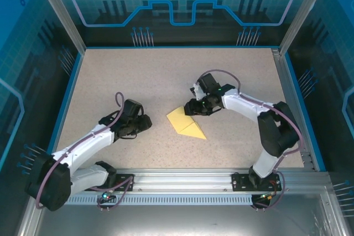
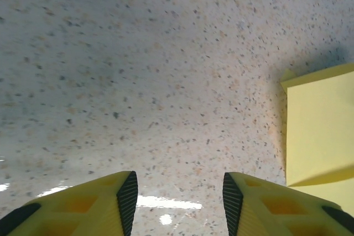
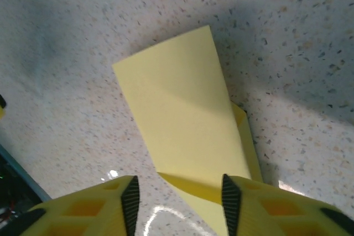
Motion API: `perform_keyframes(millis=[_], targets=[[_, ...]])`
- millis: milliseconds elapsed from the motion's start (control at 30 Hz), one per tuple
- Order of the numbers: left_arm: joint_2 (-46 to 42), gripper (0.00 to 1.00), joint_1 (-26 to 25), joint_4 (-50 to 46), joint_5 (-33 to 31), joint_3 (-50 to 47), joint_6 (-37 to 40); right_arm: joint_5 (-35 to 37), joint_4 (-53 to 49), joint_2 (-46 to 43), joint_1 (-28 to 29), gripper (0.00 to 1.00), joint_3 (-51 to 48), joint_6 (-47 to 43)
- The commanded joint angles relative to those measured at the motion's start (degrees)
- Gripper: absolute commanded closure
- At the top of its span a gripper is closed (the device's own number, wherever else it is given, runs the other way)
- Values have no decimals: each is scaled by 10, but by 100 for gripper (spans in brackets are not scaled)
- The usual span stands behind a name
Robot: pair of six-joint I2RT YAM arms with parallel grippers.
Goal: Fold a paper plane with a square sheet of paper (pick it up from the middle)
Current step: Turn over the paper at the center of the table, then rotate the paper at the center of the table.
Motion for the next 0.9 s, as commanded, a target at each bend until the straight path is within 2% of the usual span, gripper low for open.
perform_keyframes(millis=[0,100,200,433,533,700,867], targets=[[22,52,5,17,41,24,14,-37,2,31,-4,50,27,-51],[38,53,5,22,50,30,14,-31,-1,63,-8,45,50,-71],[50,53,5,21,54,35,16,-22,-9,91,-13,44,71,-88],[65,53,5,17,53,40,24,-81,-8,151,-29,44,100,-119],[69,53,5,14,52,42,28,-133,12,167,-36,49,98,-124],[71,53,5,15,53,43,31,-174,42,177,-53,59,90,-116],[76,53,5,13,54,45,35,-200,78,173,-72,83,71,-98]])
